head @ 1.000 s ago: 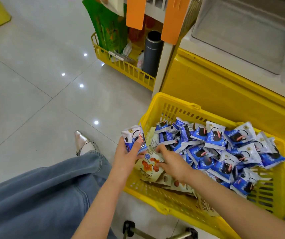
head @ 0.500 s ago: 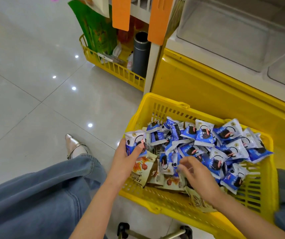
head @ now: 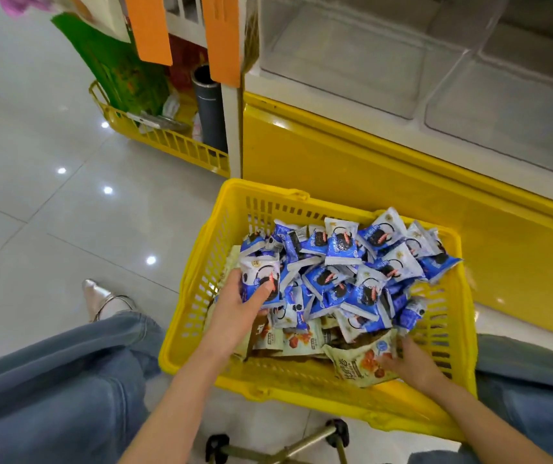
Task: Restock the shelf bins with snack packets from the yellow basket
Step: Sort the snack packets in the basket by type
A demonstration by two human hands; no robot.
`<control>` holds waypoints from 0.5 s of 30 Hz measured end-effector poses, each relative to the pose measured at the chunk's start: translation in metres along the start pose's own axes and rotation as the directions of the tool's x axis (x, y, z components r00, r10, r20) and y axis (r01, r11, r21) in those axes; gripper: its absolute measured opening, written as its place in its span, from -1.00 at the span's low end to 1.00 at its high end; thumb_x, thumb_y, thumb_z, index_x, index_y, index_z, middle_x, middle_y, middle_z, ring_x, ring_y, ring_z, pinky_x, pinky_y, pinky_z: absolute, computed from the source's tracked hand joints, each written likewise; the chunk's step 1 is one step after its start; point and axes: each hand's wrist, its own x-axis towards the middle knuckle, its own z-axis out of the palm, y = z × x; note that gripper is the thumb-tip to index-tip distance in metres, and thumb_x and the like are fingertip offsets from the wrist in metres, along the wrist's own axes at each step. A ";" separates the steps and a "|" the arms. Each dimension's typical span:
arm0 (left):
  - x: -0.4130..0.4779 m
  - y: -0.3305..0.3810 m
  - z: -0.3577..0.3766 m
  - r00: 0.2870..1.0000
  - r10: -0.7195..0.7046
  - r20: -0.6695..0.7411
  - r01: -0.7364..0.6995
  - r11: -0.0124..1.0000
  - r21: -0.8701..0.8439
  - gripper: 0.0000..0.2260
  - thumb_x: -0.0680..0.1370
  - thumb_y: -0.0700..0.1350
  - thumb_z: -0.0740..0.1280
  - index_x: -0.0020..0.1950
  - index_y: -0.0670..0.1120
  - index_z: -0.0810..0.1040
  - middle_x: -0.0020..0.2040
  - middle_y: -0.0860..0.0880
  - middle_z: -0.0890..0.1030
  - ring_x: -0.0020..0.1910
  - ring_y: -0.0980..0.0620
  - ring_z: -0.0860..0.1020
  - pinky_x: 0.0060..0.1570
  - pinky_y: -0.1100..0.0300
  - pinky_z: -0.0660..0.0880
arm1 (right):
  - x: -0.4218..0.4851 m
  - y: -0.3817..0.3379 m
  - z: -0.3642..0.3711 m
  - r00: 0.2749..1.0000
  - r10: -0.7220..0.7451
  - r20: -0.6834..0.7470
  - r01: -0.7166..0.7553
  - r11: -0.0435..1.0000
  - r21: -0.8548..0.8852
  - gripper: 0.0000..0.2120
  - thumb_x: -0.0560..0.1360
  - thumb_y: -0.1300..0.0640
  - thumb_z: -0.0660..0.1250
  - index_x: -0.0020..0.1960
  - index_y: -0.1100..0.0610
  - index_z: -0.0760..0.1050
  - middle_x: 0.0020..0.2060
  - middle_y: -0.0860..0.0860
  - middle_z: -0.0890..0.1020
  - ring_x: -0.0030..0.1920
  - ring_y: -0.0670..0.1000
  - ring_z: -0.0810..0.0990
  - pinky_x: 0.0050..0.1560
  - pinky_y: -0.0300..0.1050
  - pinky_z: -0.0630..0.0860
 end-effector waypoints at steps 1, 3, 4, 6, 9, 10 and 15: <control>0.000 0.000 0.001 1.000 -0.004 -0.005 0.004 1.000 0.003 -0.84 0.53 -0.04 0.31 -0.05 0.20 0.36 -0.05 0.11 0.57 -0.21 0.21 0.59 -0.47 0.47 0.41 | 0.002 0.000 0.002 1.000 0.014 -0.003 -0.014 1.000 0.016 -0.53 0.43 0.21 0.42 0.28 0.25 0.35 0.19 0.16 0.56 0.17 0.12 0.54 0.08 -0.17 0.43; 0.000 -0.002 0.000 1.000 -0.015 -0.015 0.015 1.000 0.003 -0.84 0.53 -0.05 0.32 -0.03 0.19 0.38 -0.06 0.10 0.58 -0.24 0.19 0.59 -0.46 0.45 0.42 | 0.003 -0.002 0.002 1.000 0.013 -0.005 -0.013 1.000 -0.007 -0.51 0.39 0.14 0.48 0.24 0.22 0.41 0.12 0.13 0.61 -0.04 0.01 0.59 -0.15 -0.41 0.46; 0.000 -0.004 -0.001 1.000 -0.019 -0.016 0.019 1.000 -0.001 -0.84 0.53 -0.06 0.32 0.00 0.18 0.40 -0.05 0.10 0.59 -0.25 0.20 0.59 -0.44 0.43 0.44 | 0.003 -0.003 0.000 1.000 0.006 0.000 -0.006 1.000 -0.029 -0.53 0.36 0.09 0.50 0.20 0.21 0.46 0.06 0.08 0.63 -0.17 -0.09 0.56 -0.32 -0.50 0.40; 0.000 -0.006 -0.003 0.999 -0.031 -0.022 0.031 0.999 0.008 -0.79 0.53 -0.05 0.32 0.11 0.14 0.39 -0.01 0.10 0.59 -0.23 0.19 0.60 -0.40 0.41 0.47 | -0.001 -0.006 -0.003 0.999 -0.033 -0.015 0.032 0.997 -0.071 -0.59 0.32 0.03 0.53 0.09 0.17 0.54 -0.04 -0.07 0.57 -0.25 -0.17 0.49 -0.46 -0.46 0.34; -0.001 -0.008 -0.005 0.999 -0.039 -0.023 0.040 0.999 0.027 -0.72 0.53 -0.02 0.31 0.23 0.08 0.38 0.03 0.05 0.61 -0.23 0.15 0.59 -0.43 0.43 0.45 | -0.009 -0.010 -0.007 0.976 -0.190 -0.105 0.176 0.975 -0.132 -0.78 0.34 0.06 0.51 -0.24 0.03 0.46 -0.22 -0.18 0.48 -0.32 -0.18 0.42 -0.43 -0.39 0.32; -0.001 -0.008 -0.006 0.999 -0.042 -0.026 0.043 0.999 0.033 -0.70 0.53 0.00 0.30 0.25 0.07 0.39 0.03 0.03 0.61 -0.25 0.15 0.59 -0.43 0.42 0.44 | -0.013 -0.012 -0.008 0.966 -0.237 -0.106 0.220 0.965 -0.145 -0.72 0.36 0.08 0.49 -0.30 0.02 0.37 -0.30 -0.15 0.47 -0.36 -0.18 0.40 -0.41 -0.36 0.33; 0.000 -0.007 -0.014 0.998 -0.021 -0.057 0.021 1.000 -0.006 -0.69 0.53 -0.01 0.31 0.27 0.07 0.38 0.08 0.06 0.60 -0.09 0.11 0.62 -0.05 -0.02 0.59 | -0.037 -0.032 -0.024 0.889 -0.439 -0.131 0.403 0.886 -0.230 -0.79 0.48 0.01 0.36 -0.22 0.09 0.41 -0.35 -0.04 0.51 -0.38 -0.13 0.45 -0.37 -0.21 0.38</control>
